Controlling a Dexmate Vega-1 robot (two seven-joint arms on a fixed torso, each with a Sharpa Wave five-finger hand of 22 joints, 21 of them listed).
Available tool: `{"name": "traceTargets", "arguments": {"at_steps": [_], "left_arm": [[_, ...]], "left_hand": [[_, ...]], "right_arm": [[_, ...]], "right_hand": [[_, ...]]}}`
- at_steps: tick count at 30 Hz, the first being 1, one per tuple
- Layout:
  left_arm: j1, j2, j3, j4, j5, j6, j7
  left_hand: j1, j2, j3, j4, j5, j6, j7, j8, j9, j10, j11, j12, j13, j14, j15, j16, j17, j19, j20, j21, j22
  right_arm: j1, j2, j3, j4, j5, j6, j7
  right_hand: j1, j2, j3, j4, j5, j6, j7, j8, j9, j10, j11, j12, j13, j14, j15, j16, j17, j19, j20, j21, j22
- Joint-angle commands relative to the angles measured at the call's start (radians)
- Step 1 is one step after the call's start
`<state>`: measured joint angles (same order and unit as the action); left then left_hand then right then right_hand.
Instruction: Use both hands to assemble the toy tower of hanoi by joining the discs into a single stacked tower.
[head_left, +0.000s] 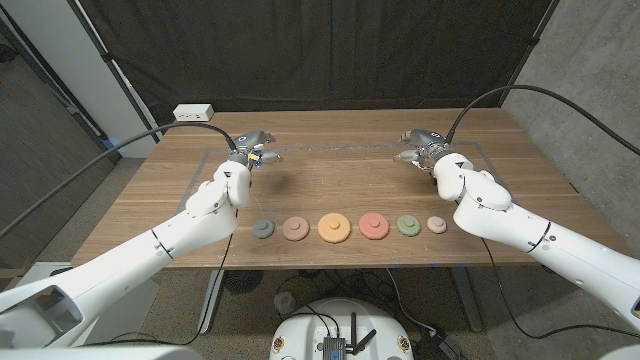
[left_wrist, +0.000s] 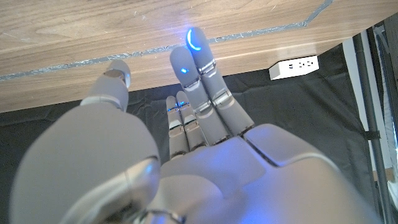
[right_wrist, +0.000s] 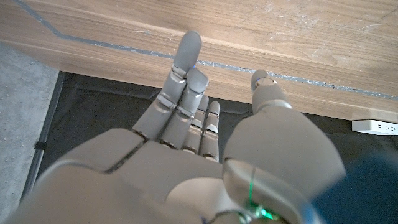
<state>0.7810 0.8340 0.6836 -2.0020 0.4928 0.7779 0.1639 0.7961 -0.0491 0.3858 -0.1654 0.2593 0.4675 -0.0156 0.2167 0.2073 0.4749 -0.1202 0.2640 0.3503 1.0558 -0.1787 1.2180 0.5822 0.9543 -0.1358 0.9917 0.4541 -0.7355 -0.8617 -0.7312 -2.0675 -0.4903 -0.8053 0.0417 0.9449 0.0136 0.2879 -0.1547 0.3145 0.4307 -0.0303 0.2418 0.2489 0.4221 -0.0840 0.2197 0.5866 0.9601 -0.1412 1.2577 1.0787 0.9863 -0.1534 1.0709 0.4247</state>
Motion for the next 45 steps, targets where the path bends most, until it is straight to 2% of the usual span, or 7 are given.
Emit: {"name": "traceTargets", "arguments": {"at_steps": [1,17,27,32,33,36,45], "left_arm": [[0.018,0.009,-0.014,0.001,-0.013,-0.014,0.022],[0.04,0.015,-0.028,-0.003,-0.029,-0.038,0.04],[0.057,0.02,-0.047,0.0,-0.048,-0.06,0.056],[0.067,0.023,-0.057,0.002,-0.058,-0.07,0.065],[0.069,0.024,-0.06,0.002,-0.061,-0.073,0.069],[0.077,0.026,-0.068,0.002,-0.068,-0.08,0.077],[0.089,0.031,-0.082,0.002,-0.082,-0.091,0.09]], "left_hand": [[0.011,0.002,-0.004,0.001,0.008,0.015,-0.002,0.003,0.002,0.017,0.002,0.004,0.003,0.013,-0.04,0.011,-0.001,0.003,-0.069,0.012,-0.001],[0.017,0.007,-0.01,0.001,0.01,0.018,-0.002,0.0,0.002,0.022,0.002,0.001,0.01,0.015,-0.04,0.022,-0.007,0.0,-0.068,0.022,-0.007],[0.02,0.008,-0.014,0.001,0.012,0.021,-0.001,-0.002,0.002,0.024,0.002,-0.001,0.013,0.014,-0.04,0.028,-0.011,-0.005,-0.068,0.029,-0.008],[0.021,0.01,-0.016,0.002,0.013,0.022,0.0,-0.002,0.003,0.024,0.004,-0.003,0.015,0.01,-0.04,0.029,-0.014,-0.008,-0.067,0.032,-0.011],[0.021,0.01,-0.016,0.002,0.013,0.022,0.0,-0.003,0.003,0.024,0.005,-0.003,0.016,0.01,-0.04,0.029,-0.015,-0.008,-0.067,0.033,-0.011],[0.021,0.011,-0.018,0.002,0.013,0.022,-0.001,-0.003,0.003,0.027,0.005,-0.003,0.017,0.011,-0.04,0.031,-0.015,-0.009,-0.068,0.034,-0.013],[0.023,0.015,-0.02,0.003,0.014,0.029,-0.002,-0.002,0.003,0.033,0.0,-0.003,0.02,0.008,-0.041,0.034,-0.02,-0.008,-0.067,0.041,-0.017]], "right_arm": [[0.016,-0.007,-0.023,-0.017,0.001,-0.022,0.028],[-0.068,-0.07,0.004,-0.115,0.015,-0.065,0.001],[-0.124,-0.114,0.021,-0.197,0.011,-0.097,-0.019],[-0.135,-0.13,0.021,-0.228,0.007,-0.108,-0.013],[-0.14,-0.132,0.023,-0.233,0.008,-0.109,-0.015],[-0.163,-0.138,0.039,-0.245,0.018,-0.095,-0.037],[-0.201,-0.168,0.048,-0.299,0.014,-0.119,-0.04]], "right_hand": [[-0.003,-0.003,0.002,0.0,0.008,-0.016,0.003,-0.002,0.006,-0.005,0.008,0.0,0.005,-0.004,-0.079,-0.008,0.006,-0.001,-0.059,0.008,-0.005],[-0.004,-0.003,0.001,-0.001,0.014,-0.015,0.003,-0.003,0.008,0.002,0.004,0.0,0.014,-0.011,-0.079,-0.02,0.007,-0.015,-0.059,0.021,-0.017],[-0.005,-0.002,-0.002,-0.002,0.019,-0.006,-0.018,-0.002,0.009,0.019,-0.015,-0.003,0.015,-0.003,-0.08,-0.024,0.006,-0.019,-0.059,0.044,-0.03],[-0.005,-0.003,-0.002,-0.002,0.02,-0.013,-0.007,-0.006,0.009,0.011,-0.011,-0.009,0.013,-0.008,-0.079,-0.028,0.008,-0.024,-0.058,0.047,-0.035],[-0.006,-0.003,-0.003,-0.001,0.021,-0.008,-0.002,-0.005,0.008,0.011,0.002,-0.01,0.012,-0.013,-0.08,-0.036,0.001,-0.027,-0.058,0.048,-0.039],[-0.009,-0.003,-0.006,0.0,0.021,-0.003,0.01,-0.005,0.007,0.003,0.014,-0.016,0.008,-0.002,-0.08,-0.031,0.002,-0.027,-0.058,0.054,-0.045],[-0.006,-0.007,-0.006,-0.003,0.023,-0.025,0.008,-0.016,0.005,-0.012,0.016,-0.023,0.002,-0.008,-0.079,-0.039,0.003,-0.036,-0.058,0.066,-0.053]]}}
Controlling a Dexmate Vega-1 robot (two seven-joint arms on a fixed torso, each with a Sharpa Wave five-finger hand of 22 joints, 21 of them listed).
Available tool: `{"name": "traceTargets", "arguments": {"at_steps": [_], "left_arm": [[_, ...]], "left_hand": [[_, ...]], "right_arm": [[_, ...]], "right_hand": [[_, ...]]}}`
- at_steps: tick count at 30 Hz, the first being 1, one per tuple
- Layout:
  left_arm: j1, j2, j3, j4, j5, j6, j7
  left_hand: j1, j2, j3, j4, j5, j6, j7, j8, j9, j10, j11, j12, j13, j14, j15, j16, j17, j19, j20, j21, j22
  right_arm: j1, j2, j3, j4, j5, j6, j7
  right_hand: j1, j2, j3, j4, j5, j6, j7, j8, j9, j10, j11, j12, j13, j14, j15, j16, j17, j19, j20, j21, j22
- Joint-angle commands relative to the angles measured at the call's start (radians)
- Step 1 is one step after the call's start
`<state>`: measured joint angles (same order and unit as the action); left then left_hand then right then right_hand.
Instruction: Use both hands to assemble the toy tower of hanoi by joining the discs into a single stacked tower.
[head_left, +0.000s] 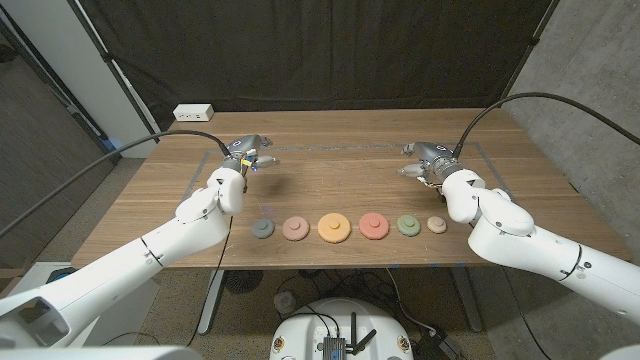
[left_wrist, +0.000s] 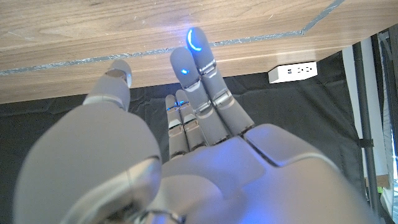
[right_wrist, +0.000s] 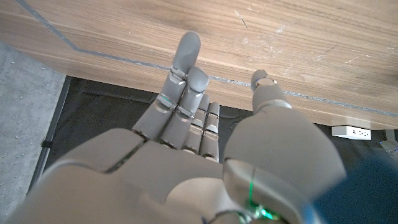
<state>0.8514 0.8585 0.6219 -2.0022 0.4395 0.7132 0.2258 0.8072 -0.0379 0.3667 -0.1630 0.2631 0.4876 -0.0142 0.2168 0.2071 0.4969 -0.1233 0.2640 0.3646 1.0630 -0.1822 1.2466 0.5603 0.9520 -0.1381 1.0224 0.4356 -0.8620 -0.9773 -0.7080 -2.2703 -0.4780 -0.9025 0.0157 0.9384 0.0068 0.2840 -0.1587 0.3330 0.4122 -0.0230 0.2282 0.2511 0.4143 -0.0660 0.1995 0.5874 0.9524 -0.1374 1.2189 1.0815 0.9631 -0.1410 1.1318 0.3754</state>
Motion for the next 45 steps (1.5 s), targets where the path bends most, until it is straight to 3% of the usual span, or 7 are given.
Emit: {"name": "traceTargets", "arguments": {"at_steps": [1,4,25,33,45], "left_arm": [[0.02,0.006,-0.021,0.002,-0.03,-0.027,0.029],[0.023,0.007,-0.023,0.001,-0.032,-0.031,0.034],[0.019,0.002,-0.015,-0.001,-0.036,-0.038,0.031],[0.022,0.001,-0.014,-0.01,-0.033,-0.032,0.031],[0.039,0.004,-0.028,-0.012,-0.044,-0.052,0.048]], "left_hand": [[0.012,0.004,-0.001,0.0,0.011,0.01,-0.004,-0.002,0.003,0.013,0.004,-0.003,0.006,0.001,-0.037,0.006,0.002,-0.005,-0.065,0.011,0.001],[0.014,0.006,-0.001,-0.001,0.012,0.01,-0.004,-0.002,0.003,0.015,0.005,-0.003,0.007,0.002,-0.037,0.008,0.001,-0.005,-0.064,0.013,0.0],[0.021,0.009,-0.004,-0.002,0.016,0.015,-0.005,-0.004,0.004,0.019,0.005,-0.006,0.012,0.0,-0.037,0.016,-0.004,-0.01,-0.065,0.024,-0.006],[0.022,0.011,-0.006,-0.001,0.017,0.016,-0.004,-0.005,0.004,0.022,0.004,-0.007,0.015,-0.001,-0.037,0.02,-0.006,-0.011,-0.065,0.028,-0.008],[0.023,0.012,-0.008,-0.001,0.019,0.019,-0.004,-0.005,0.004,0.024,0.003,-0.009,0.018,-0.003,-0.037,0.023,-0.009,-0.013,-0.065,0.034,-0.012]], "right_arm": [[-0.081,-0.056,0.026,-0.101,0.001,-0.022,-0.017],[-0.106,-0.068,0.04,-0.116,0.012,-0.017,-0.03],[-0.249,-0.139,0.107,-0.21,0.041,-0.021,-0.111],[-0.329,-0.163,0.152,-0.241,0.069,-0.019,-0.173],[-0.381,-0.188,0.163,-0.285,0.088,-0.056,-0.201]], "right_hand": [[0.0,-0.001,-0.002,0.001,0.005,-0.006,0.0,-0.003,0.003,-0.004,-0.002,-0.002,0.0,-0.004,-0.083,-0.005,-0.003,-0.013,-0.071,0.007,-0.004],[0.002,-0.002,-0.004,0.0,0.004,-0.005,-0.013,-0.003,0.002,-0.003,-0.005,-0.001,-0.002,-0.011,-0.083,-0.013,-0.011,-0.02,-0.071,0.013,-0.01],[0.011,-0.003,-0.009,0.0,0.004,-0.011,-0.02,-0.005,0.002,-0.007,-0.008,0.003,0.0,-0.017,-0.083,-0.024,-0.028,-0.036,-0.07,0.028,-0.032],[0.013,-0.002,-0.012,0.001,0.003,-0.003,-0.02,-0.002,0.002,0.006,-0.013,0.01,0.005,-0.011,-0.084,-0.021,-0.033,-0.038,-0.071,0.037,-0.041],[0.02,-0.001,-0.014,0.0,0.004,0.007,-0.01,0.0,0.001,-0.018,-0.011,-0.002,-0.002,-0.001,-0.084,-0.012,-0.027,-0.043,-0.07,0.053,-0.051]]}}
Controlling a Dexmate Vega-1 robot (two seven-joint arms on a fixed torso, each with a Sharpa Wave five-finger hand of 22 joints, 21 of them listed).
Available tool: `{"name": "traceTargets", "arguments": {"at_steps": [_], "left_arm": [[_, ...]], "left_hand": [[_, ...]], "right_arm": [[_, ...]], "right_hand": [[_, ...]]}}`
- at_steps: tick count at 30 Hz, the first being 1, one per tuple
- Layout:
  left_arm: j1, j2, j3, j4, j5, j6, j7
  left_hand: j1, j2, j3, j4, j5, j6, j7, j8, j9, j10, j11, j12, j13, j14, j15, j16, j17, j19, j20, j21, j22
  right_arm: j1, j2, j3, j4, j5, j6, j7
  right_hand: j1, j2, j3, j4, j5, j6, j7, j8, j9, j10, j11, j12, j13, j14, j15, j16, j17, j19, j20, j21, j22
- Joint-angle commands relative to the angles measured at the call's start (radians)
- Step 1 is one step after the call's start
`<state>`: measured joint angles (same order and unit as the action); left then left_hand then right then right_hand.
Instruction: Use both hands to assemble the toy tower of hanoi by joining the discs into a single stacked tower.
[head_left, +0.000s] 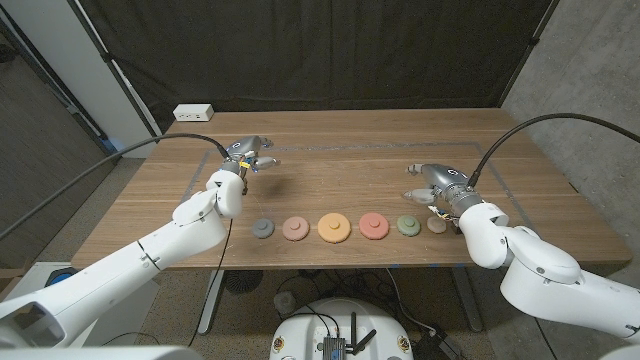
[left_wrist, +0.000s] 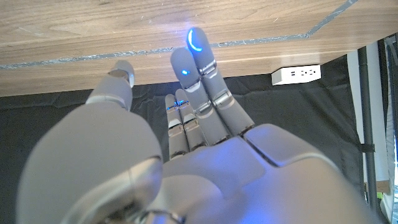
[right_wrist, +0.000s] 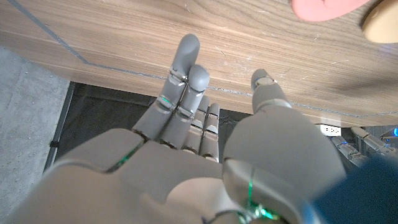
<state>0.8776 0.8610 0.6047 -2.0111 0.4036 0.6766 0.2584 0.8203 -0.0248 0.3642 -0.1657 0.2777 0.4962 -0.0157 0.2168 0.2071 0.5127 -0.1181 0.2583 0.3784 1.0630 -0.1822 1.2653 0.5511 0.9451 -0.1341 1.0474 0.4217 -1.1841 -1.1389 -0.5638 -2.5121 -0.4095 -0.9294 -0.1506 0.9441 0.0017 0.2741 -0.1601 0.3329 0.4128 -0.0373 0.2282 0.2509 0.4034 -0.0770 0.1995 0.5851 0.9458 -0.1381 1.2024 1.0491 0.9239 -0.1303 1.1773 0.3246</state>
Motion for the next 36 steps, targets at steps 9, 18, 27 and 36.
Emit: {"name": "traceTargets", "arguments": {"at_steps": [9,18,27,36], "left_arm": [[0.02,0.002,-0.013,-0.01,-0.008,-0.02,0.02],[0.029,0.004,-0.017,-0.018,-0.005,-0.017,0.024],[0.033,0.006,-0.024,-0.023,-0.011,-0.021,0.024],[0.045,0.011,-0.031,-0.027,-0.018,-0.023,0.027]], "left_hand": [[0.008,0.001,-0.009,0.004,0.005,0.011,-0.004,-0.007,0.004,0.009,0.001,-0.006,0.007,-0.004,-0.037,0.009,-0.002,-0.01,-0.069,0.015,-0.002],[0.008,0.003,-0.01,0.005,0.006,0.011,-0.004,-0.008,0.004,0.009,0.0,-0.008,0.009,-0.006,-0.037,0.011,-0.004,-0.013,-0.069,0.019,-0.004],[0.007,0.005,-0.012,0.005,0.007,0.013,-0.004,-0.007,0.005,0.011,-0.001,-0.009,0.011,-0.007,-0.037,0.013,-0.006,-0.013,-0.07,0.024,-0.008],[0.007,0.006,-0.013,0.005,0.008,0.017,-0.003,-0.007,0.005,0.015,-0.001,-0.009,0.013,-0.008,-0.037,0.017,-0.007,-0.013,-0.071,0.029,-0.011]], "right_arm": [[-0.079,-0.063,0.018,-0.075,0.028,-0.051,-0.04],[-0.091,-0.083,0.013,-0.09,0.039,-0.065,-0.048],[-0.092,-0.095,0.002,-0.089,0.049,-0.052,-0.053],[-0.072,-0.102,-0.029,-0.097,0.034,-0.065,-0.029]], "right_hand": [[0.015,0.0,-0.007,0.002,0.003,-0.038,0.007,-0.017,0.001,-0.022,0.005,-0.007,-0.006,-0.012,-0.083,-0.011,-0.01,-0.017,-0.08,0.017,-0.01],[0.013,-0.003,-0.016,0.005,-0.001,-0.036,0.016,-0.012,0.002,-0.035,0.009,-0.006,-0.012,-0.023,-0.082,-0.018,-0.027,-0.032,-0.08,0.029,-0.026],[0.015,-0.005,-0.023,0.004,-0.004,-0.029,0.019,-0.008,0.002,-0.046,0.015,-0.006,-0.017,-0.032,-0.083,-0.024,-0.047,-0.036,-0.081,0.045,-0.036],[0.025,-0.005,-0.025,0.001,-0.005,-0.036,0.022,-0.01,0.002,-0.051,0.015,-0.004,-0.02,-0.028,-0.082,-0.014,-0.045,-0.043,-0.081,0.061,-0.042]]}}
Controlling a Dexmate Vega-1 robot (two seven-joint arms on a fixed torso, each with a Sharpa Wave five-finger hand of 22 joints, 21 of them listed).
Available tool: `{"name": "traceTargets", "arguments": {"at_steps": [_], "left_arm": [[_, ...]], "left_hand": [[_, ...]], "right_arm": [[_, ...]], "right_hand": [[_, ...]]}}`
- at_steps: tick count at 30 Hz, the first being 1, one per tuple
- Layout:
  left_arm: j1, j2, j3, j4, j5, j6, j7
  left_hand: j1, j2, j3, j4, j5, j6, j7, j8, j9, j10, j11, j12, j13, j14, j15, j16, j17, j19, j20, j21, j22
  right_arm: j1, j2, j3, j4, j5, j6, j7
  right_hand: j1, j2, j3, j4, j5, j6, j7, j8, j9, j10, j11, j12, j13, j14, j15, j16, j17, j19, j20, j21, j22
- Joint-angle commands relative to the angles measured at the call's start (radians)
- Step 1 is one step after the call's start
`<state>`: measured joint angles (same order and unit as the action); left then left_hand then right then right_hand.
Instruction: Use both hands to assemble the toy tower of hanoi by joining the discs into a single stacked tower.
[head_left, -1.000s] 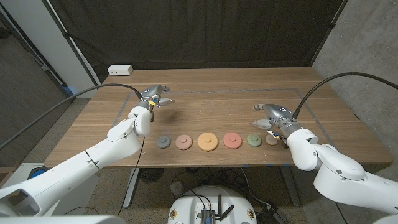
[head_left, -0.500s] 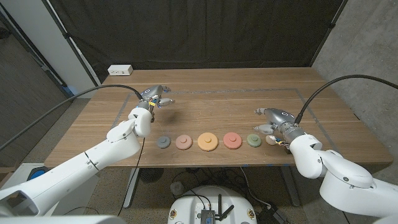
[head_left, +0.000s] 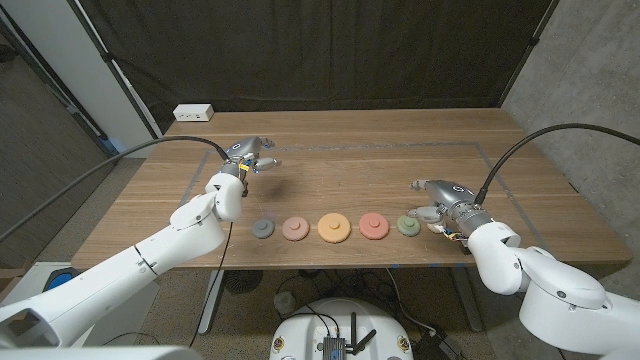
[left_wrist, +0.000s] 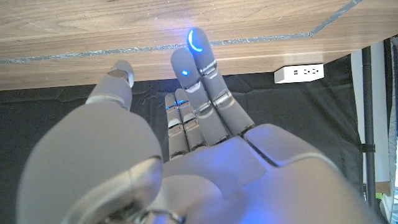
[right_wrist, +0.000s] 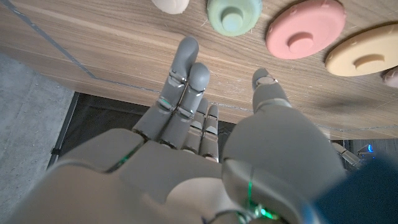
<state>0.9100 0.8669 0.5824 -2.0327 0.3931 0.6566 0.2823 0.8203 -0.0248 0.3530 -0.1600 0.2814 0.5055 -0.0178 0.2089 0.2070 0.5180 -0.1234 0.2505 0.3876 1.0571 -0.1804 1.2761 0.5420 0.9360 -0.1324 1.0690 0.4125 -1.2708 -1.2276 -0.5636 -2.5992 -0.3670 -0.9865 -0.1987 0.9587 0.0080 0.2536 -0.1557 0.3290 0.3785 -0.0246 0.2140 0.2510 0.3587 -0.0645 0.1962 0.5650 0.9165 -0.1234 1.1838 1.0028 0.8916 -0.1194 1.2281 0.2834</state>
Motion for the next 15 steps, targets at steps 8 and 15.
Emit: {"name": "traceTargets", "arguments": {"at_steps": [8,15], "left_arm": [[0.003,0.006,0.0,0.001,-0.004,-0.007,-0.006],[-0.008,0.005,0.006,0.004,0.001,-0.01,-0.016]], "left_hand": [[0.007,0.007,-0.003,-0.001,0.005,0.009,0.0,0.0,0.005,0.01,0.004,-0.003,0.007,-0.003,-0.039,0.009,0.001,-0.006,-0.072,0.012,-0.004],[0.007,0.009,-0.004,-0.001,0.006,0.007,-0.001,-0.001,0.005,0.009,0.005,-0.006,0.009,-0.005,-0.039,0.011,-0.001,-0.009,-0.071,0.016,-0.007]], "right_arm": [[0.041,-0.007,-0.067,-0.01,-0.035,-0.009,0.048],[0.052,0.001,-0.083,-0.002,-0.051,0.014,0.064]], "right_hand": [[0.016,-0.015,-0.008,-0.003,-0.003,-0.02,0.014,-0.001,0.002,-0.012,0.003,-0.001,-0.004,0.001,-0.097,0.01,0.0,-0.02,-0.091,0.02,-0.009],[0.018,-0.017,-0.014,-0.001,-0.006,-0.029,0.015,-0.001,0.002,-0.018,0.003,0.0,-0.007,-0.006,-0.097,0.009,-0.013,-0.027,-0.091,0.034,-0.02]]}}
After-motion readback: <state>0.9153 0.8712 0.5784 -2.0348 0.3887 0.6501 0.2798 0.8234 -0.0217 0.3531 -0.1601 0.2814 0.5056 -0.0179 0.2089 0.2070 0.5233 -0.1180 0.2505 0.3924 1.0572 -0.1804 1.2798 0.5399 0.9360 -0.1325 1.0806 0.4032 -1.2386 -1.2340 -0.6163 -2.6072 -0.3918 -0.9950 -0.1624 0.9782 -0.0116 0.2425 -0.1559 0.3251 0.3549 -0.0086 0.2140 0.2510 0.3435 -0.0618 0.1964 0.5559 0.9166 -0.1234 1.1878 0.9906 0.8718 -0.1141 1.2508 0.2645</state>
